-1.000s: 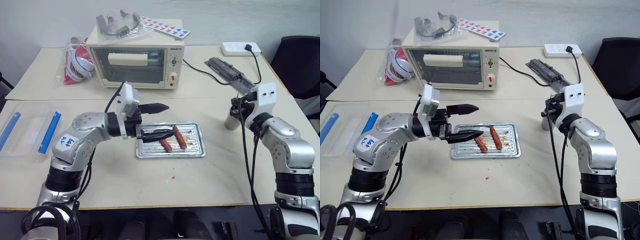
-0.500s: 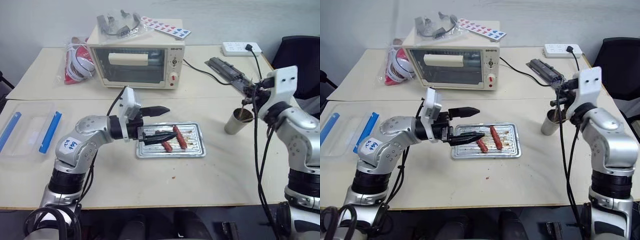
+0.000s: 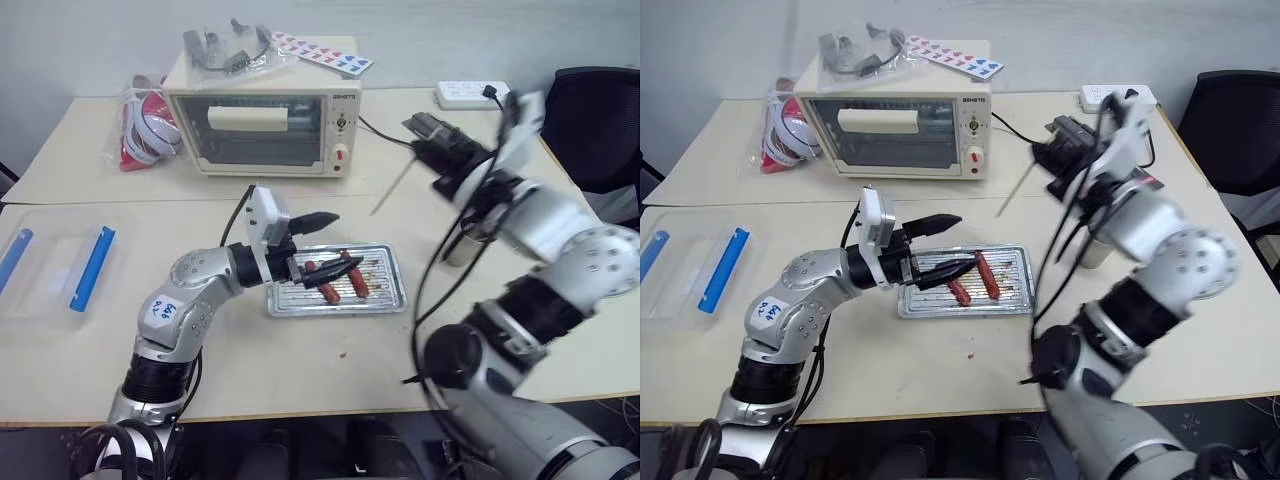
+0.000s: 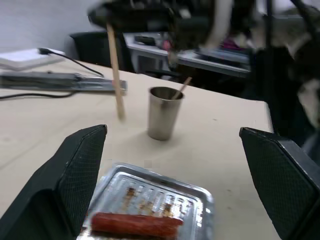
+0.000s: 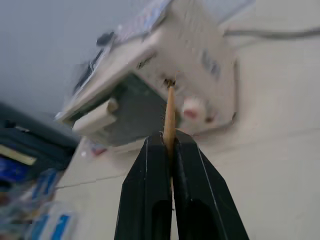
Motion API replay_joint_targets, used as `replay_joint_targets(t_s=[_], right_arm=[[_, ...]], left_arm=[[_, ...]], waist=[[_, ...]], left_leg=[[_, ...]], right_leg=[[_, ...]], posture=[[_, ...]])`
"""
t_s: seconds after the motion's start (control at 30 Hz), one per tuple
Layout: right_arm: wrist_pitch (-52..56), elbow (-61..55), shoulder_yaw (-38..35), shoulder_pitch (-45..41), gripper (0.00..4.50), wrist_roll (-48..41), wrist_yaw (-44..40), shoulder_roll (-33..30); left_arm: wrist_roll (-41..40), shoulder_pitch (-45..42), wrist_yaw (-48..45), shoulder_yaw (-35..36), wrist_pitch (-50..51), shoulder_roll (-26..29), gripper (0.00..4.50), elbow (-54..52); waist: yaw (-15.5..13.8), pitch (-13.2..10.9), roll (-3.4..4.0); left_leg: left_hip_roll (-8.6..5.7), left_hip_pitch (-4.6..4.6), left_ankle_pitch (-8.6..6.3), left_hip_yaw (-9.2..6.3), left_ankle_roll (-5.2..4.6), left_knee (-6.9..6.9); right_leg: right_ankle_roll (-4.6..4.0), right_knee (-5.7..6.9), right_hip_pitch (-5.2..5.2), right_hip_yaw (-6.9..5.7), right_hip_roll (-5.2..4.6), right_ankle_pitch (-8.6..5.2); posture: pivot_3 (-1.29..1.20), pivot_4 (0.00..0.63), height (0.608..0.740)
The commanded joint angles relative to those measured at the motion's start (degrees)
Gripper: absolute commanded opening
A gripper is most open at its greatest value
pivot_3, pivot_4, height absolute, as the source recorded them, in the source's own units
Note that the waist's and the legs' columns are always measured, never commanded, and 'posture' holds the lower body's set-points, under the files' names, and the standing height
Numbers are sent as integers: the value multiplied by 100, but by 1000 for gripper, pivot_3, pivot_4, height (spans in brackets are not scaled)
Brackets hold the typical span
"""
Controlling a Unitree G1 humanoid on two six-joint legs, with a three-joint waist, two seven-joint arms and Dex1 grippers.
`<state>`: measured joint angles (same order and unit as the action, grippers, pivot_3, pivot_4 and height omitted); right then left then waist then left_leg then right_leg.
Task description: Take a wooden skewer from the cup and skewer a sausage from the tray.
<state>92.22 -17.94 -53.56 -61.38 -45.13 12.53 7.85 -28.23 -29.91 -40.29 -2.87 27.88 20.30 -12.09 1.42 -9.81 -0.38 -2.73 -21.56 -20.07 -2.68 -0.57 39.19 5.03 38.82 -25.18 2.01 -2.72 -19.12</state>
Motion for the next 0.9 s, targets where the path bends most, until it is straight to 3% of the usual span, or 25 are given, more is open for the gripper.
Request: replay_joint_targets(t_s=[0.03,0.27,0.4,0.67,0.9], right_arm=[[28,-290,-527,-333,4,-659,713,676],[28,49,-916,-497,4,-1706,1821,946],[-289,281,-734,-370,4,-2406,2411,985],[-1789,619,699,504,4,-4332,3805,760],[-3130,675,2140,1163,4,-5548,4337,136]], left_arm=[[372,-186,255,119,-545,-83,4500,237],[607,-339,386,185,-1041,-242,4500,705],[577,-414,358,100,-1051,-388,4500,697],[581,-505,218,9,-988,-470,4500,685],[545,-476,266,61,-955,-487,4500,628]], waist=[[7,0,1],[112,2,4],[185,2,4],[229,3,5],[241,3,5]], left_leg=[[-5,-3,2,-3,-3,0],[-7,-3,4,14,-2,-10],[-3,-3,4,13,-1,-12],[-2,-4,4,13,-1,-12],[0,-8,5,12,-2,-10]], right_leg=[[0,2,-4,-2,-6,0],[0,13,-22,-1,-8,0],[0,18,-23,0,-7,0],[0,15,-24,2,-5,0],[0,7,-22,1,-5,0]], posture=[[0,150,740],[0,150,740],[0,150,740],[0,150,740],[0,150,740]])
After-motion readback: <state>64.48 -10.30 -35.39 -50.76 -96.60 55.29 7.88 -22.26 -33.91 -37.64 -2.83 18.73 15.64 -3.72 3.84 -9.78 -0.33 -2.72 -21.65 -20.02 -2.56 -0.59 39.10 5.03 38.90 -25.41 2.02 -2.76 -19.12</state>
